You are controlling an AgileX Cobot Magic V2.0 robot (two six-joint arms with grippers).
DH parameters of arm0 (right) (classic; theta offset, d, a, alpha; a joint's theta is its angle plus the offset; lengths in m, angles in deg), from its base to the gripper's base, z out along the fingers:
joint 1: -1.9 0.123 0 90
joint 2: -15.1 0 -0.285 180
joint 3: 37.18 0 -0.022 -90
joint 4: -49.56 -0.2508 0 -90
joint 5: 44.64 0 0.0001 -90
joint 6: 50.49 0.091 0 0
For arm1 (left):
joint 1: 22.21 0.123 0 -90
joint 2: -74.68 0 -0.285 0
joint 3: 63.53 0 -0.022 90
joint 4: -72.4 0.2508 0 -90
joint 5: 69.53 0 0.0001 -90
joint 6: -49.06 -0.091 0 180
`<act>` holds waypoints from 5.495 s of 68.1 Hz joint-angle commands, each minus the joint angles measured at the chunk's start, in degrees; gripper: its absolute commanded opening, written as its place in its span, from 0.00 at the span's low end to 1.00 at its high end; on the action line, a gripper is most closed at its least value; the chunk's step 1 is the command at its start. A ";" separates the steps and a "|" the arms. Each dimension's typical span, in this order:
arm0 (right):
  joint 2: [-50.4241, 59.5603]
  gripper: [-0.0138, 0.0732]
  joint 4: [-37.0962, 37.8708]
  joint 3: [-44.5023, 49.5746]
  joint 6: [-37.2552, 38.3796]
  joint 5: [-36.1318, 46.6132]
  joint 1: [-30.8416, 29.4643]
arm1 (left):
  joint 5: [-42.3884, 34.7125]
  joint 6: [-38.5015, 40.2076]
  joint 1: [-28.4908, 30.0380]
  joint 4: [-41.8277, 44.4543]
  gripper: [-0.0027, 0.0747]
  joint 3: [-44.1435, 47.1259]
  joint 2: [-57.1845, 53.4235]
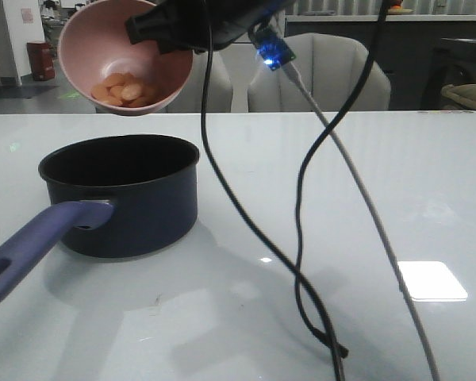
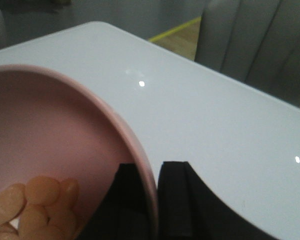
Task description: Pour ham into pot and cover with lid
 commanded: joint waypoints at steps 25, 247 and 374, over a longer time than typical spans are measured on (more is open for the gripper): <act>3.27 0.31 -12.93 11.75 -35.84 41.21 2.16 | -4.57 0.00 -0.38 -0.35 0.81 -1.57 0.70; 23.11 0.74 -28.33 11.81 -27.79 -47.79 -25.09 | -4.17 0.00 -0.38 -0.35 0.81 -1.57 0.70; 105.58 0.34 -34.87 75.18 -27.79 -15.42 -18.75 | -1.76 0.00 -0.38 0.27 0.82 -3.86 3.78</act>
